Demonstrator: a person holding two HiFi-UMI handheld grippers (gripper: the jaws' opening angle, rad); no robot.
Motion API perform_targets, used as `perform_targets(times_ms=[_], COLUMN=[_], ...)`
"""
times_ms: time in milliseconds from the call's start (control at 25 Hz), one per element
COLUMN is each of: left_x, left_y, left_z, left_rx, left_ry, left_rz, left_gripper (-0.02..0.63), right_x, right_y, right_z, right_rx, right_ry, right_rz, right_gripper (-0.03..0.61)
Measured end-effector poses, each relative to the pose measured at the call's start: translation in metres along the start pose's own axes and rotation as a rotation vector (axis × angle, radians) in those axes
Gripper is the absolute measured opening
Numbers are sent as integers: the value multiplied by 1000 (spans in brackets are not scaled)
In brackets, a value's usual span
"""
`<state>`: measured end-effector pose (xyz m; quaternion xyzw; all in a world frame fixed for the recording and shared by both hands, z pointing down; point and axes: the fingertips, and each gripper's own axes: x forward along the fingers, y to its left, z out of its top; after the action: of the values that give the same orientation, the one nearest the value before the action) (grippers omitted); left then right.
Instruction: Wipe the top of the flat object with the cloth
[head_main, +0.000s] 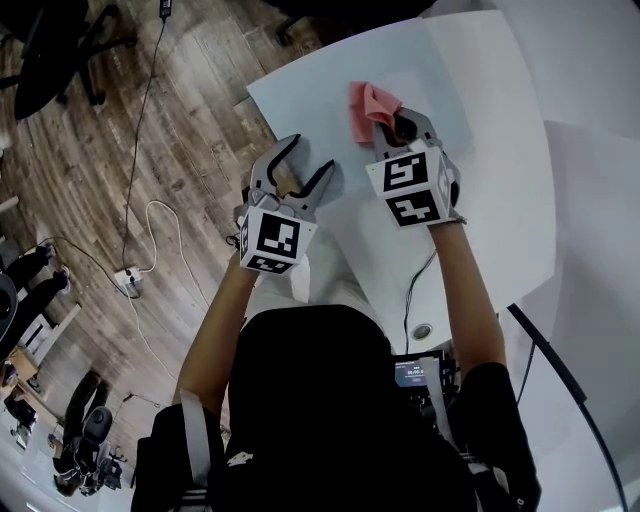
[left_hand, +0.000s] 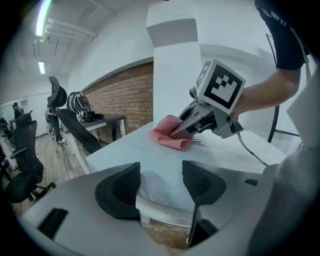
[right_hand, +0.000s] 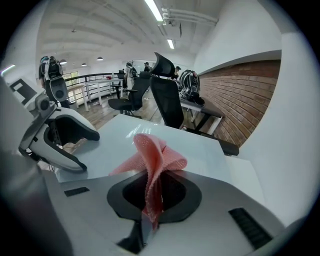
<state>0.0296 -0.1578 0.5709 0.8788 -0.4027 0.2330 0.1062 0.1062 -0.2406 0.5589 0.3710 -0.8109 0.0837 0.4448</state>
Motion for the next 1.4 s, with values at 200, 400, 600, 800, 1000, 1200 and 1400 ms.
perform_targets(times_ms=[200,400,600,800,1000,1200,1400], left_x=[1,0,-1,-1,-1,2,-1], left_y=[1,0,0,0,0,1,1], left_z=[0,1,0,1,2,-3,-1], left_rx=[0,1,2,3,3,4,5], left_ry=[-1,-4,-6,-4,-4,-6,-7], left_rz=[1,0,3,0,0,0,0], left_gripper=[257,257,256,256,256,256,256], right_x=[1,0,1,1,-1,-3,-11], right_y=[29,34,25,1,-36,-70,-90], right_z=[8,8,6,0,-17,-37,-51], right_rx=[-24,-35,-26,10,110,171,176], right_ry=[-9,-8,-6,-1,28,52,74], right_rz=[70,84,69,30,-33,-101,-151], right_gripper=[46,46,46,46,46,46,47])
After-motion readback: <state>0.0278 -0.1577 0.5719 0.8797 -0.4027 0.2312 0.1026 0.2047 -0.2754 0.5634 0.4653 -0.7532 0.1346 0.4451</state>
